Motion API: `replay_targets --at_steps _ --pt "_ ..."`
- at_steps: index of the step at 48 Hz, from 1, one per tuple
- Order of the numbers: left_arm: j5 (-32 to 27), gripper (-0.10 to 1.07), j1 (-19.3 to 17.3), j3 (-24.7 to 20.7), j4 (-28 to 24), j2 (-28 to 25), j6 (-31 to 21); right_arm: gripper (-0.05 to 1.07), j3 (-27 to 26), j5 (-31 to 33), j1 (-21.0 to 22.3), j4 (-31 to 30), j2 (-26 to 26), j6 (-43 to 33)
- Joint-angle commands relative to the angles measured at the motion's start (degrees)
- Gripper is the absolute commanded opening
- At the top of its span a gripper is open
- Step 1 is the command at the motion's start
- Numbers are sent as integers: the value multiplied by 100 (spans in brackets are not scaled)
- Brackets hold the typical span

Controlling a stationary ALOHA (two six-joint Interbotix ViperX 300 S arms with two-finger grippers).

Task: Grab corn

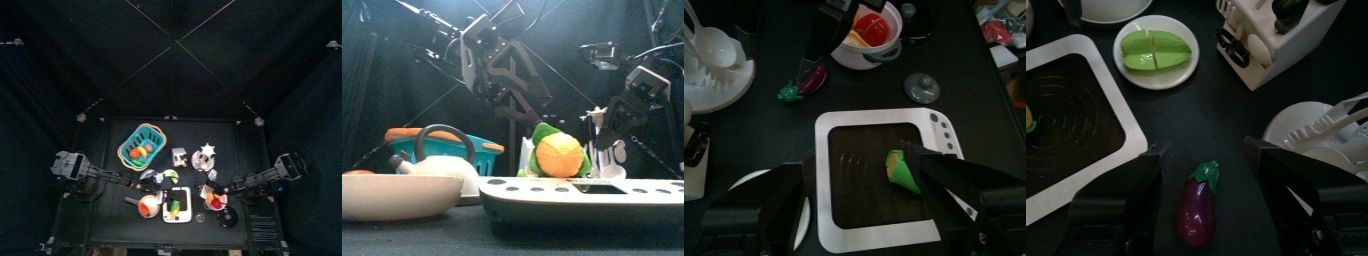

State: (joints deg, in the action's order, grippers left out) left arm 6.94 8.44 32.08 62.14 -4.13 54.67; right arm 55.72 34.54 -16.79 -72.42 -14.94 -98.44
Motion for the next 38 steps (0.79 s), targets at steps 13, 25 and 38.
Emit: replay_targets --at_steps 13,25,38 --pt "378 102 62 149 141 290 -44 93 -193 0 -149 185 -62 26" --pt "26 102 457 466 123 527 -44 93 -404 -132 -615 -114 -26 26" --pt "-44 102 703 677 149 483 -53 93 -782 -378 -1028 -554 343 26"
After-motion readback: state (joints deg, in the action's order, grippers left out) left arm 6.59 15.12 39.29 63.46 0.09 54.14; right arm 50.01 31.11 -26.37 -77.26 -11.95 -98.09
